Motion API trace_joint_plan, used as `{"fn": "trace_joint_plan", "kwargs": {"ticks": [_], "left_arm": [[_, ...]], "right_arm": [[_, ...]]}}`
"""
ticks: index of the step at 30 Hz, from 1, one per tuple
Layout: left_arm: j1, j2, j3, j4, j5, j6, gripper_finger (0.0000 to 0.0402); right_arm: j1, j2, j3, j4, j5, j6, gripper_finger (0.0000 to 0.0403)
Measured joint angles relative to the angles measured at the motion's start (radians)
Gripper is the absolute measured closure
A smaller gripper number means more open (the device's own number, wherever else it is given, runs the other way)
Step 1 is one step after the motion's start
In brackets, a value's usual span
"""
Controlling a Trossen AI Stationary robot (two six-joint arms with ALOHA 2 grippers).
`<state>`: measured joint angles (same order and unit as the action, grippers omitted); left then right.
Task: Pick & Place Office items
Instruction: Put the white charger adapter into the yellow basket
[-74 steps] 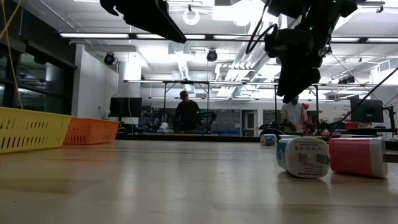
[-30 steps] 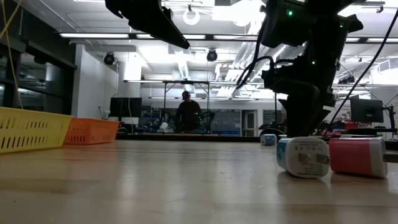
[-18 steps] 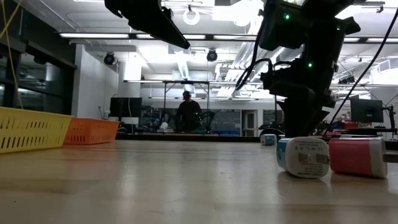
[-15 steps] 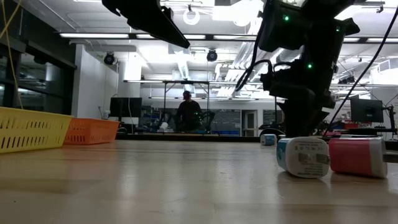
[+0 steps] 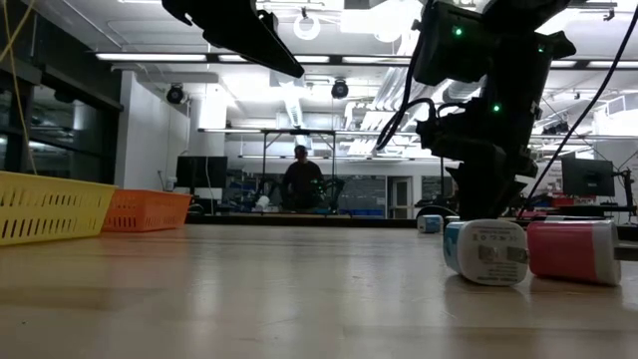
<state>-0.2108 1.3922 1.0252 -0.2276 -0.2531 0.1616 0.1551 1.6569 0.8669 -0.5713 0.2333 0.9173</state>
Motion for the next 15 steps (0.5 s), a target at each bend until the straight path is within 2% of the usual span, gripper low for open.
{"fn": "trace_joint_plan", "kwargs": {"ticks": [15], "left_arm": [[0.000,0.000,0.000,0.000,0.000,-0.001,0.0179]], "right_arm": [[0.000,0.000,0.000,0.001,0.003,-0.040,0.0285]]}}
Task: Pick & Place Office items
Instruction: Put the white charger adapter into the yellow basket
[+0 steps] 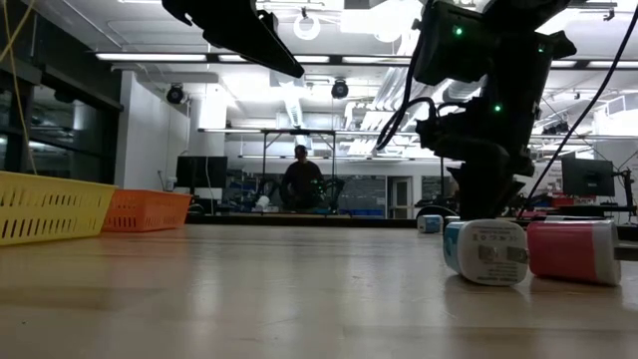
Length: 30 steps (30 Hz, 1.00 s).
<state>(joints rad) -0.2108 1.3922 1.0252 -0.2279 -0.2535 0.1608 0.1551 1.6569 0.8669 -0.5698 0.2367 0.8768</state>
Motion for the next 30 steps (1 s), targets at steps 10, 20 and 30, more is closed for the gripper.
{"fn": "trace_joint_plan", "kwargs": {"ticks": [10,20,30], "left_arm": [[0.000,0.000,0.000,-0.001,0.000,-0.052,0.0179],[0.000,0.000,0.000,0.010,-0.002,-0.016,0.0179],[-0.023,0.000,0.000,0.063,-0.006,0.209,0.0179]], "right_arm": [[0.000,-0.044,0.000,0.041,0.007,-0.072,0.0286],[0.004,-0.232,0.000,0.172,-0.014,-0.166,0.0287],[0.009,-0.325,-0.002,0.393,-0.169,-0.204,0.0287]]}}
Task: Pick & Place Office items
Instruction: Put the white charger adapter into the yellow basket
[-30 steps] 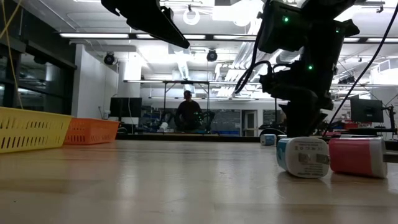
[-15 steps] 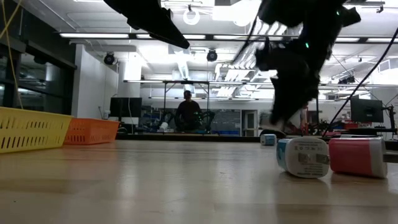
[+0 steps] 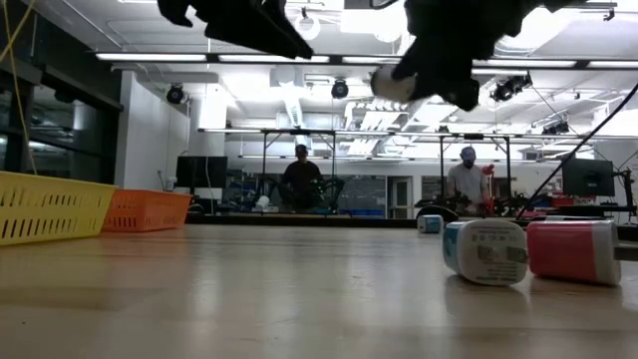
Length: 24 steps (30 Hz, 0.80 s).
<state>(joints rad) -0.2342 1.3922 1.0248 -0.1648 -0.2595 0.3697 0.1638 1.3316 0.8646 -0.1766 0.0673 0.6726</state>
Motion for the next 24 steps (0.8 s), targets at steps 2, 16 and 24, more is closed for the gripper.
{"fn": "trace_joint_plan", "kwargs": {"ticks": [2,16,24], "left_arm": [[-0.005,0.000,0.000,0.011,-0.006,0.054,0.0179],[-0.016,0.000,0.000,0.138,-0.004,0.289,0.0179],[-0.014,0.000,0.000,0.180,0.004,0.352,0.0179]], "right_arm": [[0.000,-0.002,0.005,0.052,-0.022,0.001,0.0286],[0.028,0.000,0.002,0.171,-0.096,0.011,0.0287],[0.059,0.000,0.002,0.189,-0.085,0.011,0.0287]]}}
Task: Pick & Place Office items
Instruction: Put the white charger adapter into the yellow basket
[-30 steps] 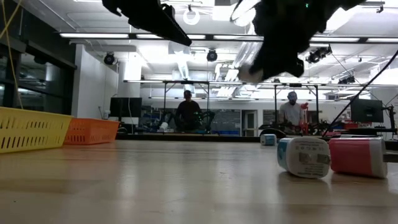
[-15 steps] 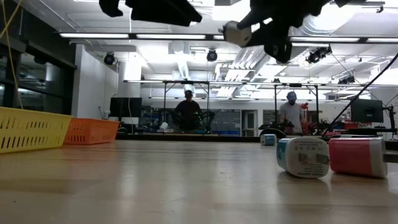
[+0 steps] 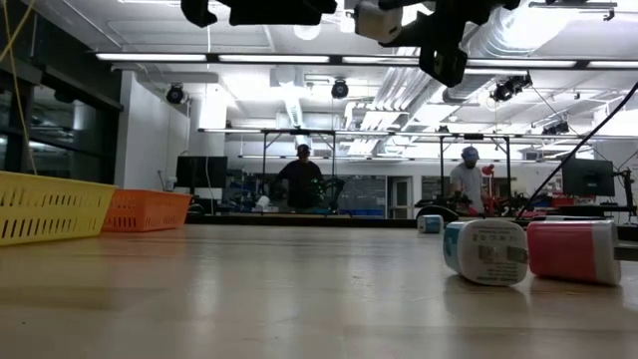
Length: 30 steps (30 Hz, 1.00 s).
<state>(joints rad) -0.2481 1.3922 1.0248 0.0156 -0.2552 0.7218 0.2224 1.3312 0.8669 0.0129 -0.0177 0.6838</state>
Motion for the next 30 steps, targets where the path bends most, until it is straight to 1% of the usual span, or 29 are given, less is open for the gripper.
{"fn": "trace_joint_plan", "kwargs": {"ticks": [2,6,10,17,22,25,30], "left_arm": [[0.001,0.000,0.000,0.000,0.034,0.009,0.0179],[0.013,0.009,0.001,0.004,0.157,0.007,0.0179],[0.018,0.023,0.001,0.007,0.167,0.006,0.0179],[0.036,0.047,0.001,0.008,0.173,0.006,0.0179],[0.043,0.074,0.001,0.026,0.224,0.009,0.0179],[0.043,0.080,0.000,0.021,0.233,0.011,0.0179],[0.043,0.092,0.001,0.059,0.242,0.012,0.0179]], "right_arm": [[0.001,0.000,0.000,0.004,0.007,0.000,0.0287],[0.003,0.002,0.000,0.005,0.012,-0.001,0.0287],[0.017,0.033,0.000,0.033,0.002,0.000,0.0287],[0.047,0.109,0.000,0.131,-0.034,0.011,0.0287],[0.046,0.113,0.000,0.144,-0.037,0.011,0.0286],[0.046,0.113,0.000,0.151,-0.037,0.003,0.0287],[0.046,0.113,0.000,0.156,-0.037,-0.001,0.0287]]}}
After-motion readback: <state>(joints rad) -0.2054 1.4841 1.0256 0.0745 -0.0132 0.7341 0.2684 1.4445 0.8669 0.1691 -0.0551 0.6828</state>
